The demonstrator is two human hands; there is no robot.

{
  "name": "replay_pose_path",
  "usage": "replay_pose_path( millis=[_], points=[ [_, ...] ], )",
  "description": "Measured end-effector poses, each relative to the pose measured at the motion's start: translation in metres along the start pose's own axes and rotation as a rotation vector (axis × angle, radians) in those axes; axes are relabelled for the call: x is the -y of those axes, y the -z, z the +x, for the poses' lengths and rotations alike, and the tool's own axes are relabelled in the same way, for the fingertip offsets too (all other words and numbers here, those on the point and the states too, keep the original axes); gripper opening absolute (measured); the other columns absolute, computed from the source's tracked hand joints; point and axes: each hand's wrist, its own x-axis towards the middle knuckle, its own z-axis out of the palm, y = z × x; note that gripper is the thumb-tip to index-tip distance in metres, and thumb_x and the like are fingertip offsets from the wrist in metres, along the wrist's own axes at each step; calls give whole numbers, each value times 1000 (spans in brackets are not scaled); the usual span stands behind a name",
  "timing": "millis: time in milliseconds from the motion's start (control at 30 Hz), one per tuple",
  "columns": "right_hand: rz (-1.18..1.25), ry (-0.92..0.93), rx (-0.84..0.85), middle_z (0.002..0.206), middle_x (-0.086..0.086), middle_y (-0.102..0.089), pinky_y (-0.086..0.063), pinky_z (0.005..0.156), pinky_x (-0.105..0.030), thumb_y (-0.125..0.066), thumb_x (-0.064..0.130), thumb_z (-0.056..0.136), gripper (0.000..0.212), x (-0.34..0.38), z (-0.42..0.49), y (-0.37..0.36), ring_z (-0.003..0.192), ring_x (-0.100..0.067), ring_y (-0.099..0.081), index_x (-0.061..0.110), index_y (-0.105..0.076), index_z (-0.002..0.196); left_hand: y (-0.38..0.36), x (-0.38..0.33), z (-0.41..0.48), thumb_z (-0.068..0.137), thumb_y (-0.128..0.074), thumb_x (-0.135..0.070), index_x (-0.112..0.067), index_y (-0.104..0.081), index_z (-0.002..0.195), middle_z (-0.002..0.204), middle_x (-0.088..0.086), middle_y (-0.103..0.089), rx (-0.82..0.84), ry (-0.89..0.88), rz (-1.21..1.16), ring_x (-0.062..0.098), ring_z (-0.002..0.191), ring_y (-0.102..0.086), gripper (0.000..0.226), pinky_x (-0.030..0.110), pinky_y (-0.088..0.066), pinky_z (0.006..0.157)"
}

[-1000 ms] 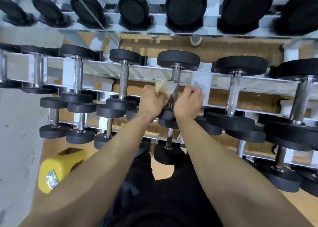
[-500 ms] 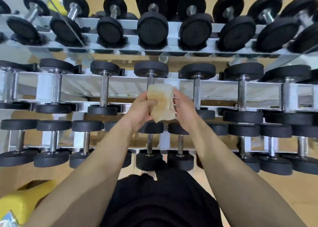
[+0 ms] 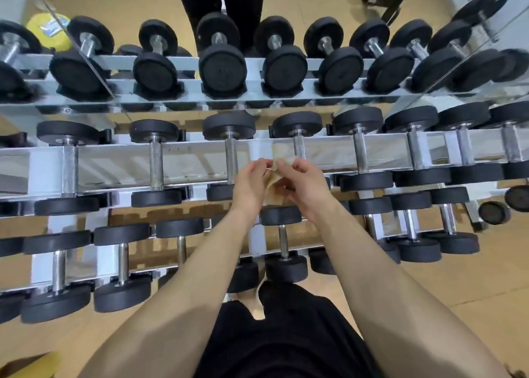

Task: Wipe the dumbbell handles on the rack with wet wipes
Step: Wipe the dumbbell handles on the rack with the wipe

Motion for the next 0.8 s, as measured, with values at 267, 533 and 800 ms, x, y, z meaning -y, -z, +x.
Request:
replay_pose_path(
  millis=[267,533,800],
  points=[
    [79,-52,-9,87,-7,-71,-57,77,-40,-71,36,94,22,1,19,19,84,-25,-64,16,-67,87,-1,6,13,83,-79,-45,-24,-70,121,109,-2,-76,150,36,-24,17,107,-70,44,45,-50,105],
    [250,-164,30,111,-4,-75,-56,87,-36,-57,33,103,25,10,60,79,105,-20,-72,15,-65,118,-41,13,50,99,-59,-18,-13,-73,102,101,8,-76,-222,230,-187,29,99,-71,15,39,-58,86],
    [105,-211,47,104,-8,-77,-60,80,-41,-62,17,101,13,11,129,160,99,-27,-73,10,-68,110,-110,8,93,90,-76,-28,-11,-71,102,91,4,-79,-287,269,-248,24,90,-75,21,41,-59,90]
  ],
)
